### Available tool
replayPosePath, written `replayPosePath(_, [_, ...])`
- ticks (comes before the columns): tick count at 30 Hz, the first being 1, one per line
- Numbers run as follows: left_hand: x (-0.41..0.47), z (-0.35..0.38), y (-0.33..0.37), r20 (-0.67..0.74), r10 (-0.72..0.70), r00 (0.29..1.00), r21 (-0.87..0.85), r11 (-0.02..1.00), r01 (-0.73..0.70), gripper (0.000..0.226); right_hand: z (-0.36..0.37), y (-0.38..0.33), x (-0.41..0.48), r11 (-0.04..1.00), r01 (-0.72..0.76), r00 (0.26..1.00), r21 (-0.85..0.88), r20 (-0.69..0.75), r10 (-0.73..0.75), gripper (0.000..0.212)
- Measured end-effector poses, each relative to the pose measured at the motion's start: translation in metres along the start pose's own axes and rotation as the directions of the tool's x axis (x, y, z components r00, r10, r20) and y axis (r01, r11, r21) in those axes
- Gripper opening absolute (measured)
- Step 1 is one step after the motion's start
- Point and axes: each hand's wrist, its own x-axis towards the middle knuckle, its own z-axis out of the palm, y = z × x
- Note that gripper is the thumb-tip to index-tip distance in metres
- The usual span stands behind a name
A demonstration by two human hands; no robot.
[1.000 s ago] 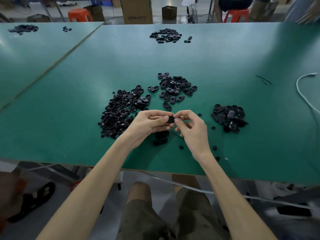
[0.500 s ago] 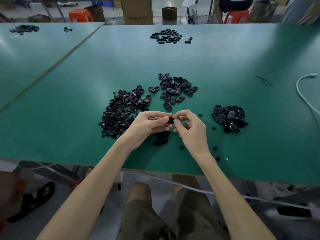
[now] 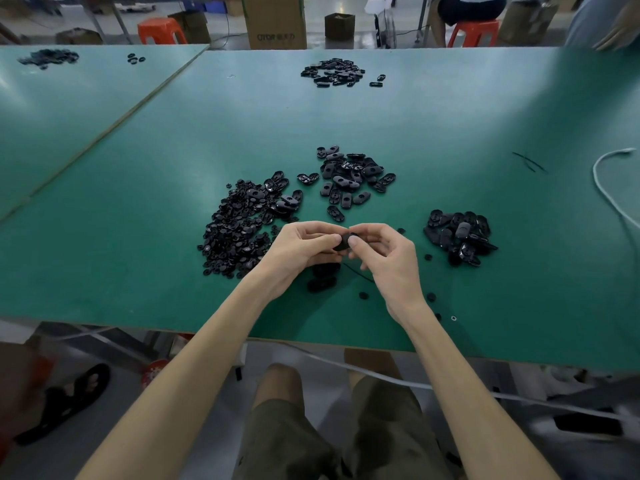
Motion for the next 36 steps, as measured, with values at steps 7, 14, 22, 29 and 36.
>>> replayPosePath(7, [0.0,0.002,0.0,0.006,0.01,1.0,0.023,1.0,-0.01,0.017,-0.001,0.001,0.002,1.0,0.01,1.0,0.01,-0.014,-0.01,0.015])
replayPosePath(14, [-0.003,0.004,0.0,-0.007,0.018,1.0,0.069,0.997,-0.018,0.014,-0.002,0.004,0.002,1.0,0.014,1.0,0.023,-0.013,-0.014,0.012])
replayPosePath(22, [-0.006,0.01,-0.004,-0.062,0.102,0.993,0.181,0.979,-0.089,0.012,-0.003,0.007,0.002,0.999,0.006,0.999,0.044,-0.033,-0.005,0.009])
replayPosePath(29, [-0.004,0.013,-0.003,-0.096,0.12,0.988,0.176,0.979,-0.101,0.013,-0.003,0.007,0.002,0.998,0.005,1.0,0.068,-0.025,-0.003,0.01])
replayPosePath(36, [-0.002,0.024,0.003,-0.17,0.107,0.98,0.253,0.965,-0.062,0.017,-0.004,0.009,0.004,0.998,-0.002,0.998,0.066,-0.056,0.006,0.009])
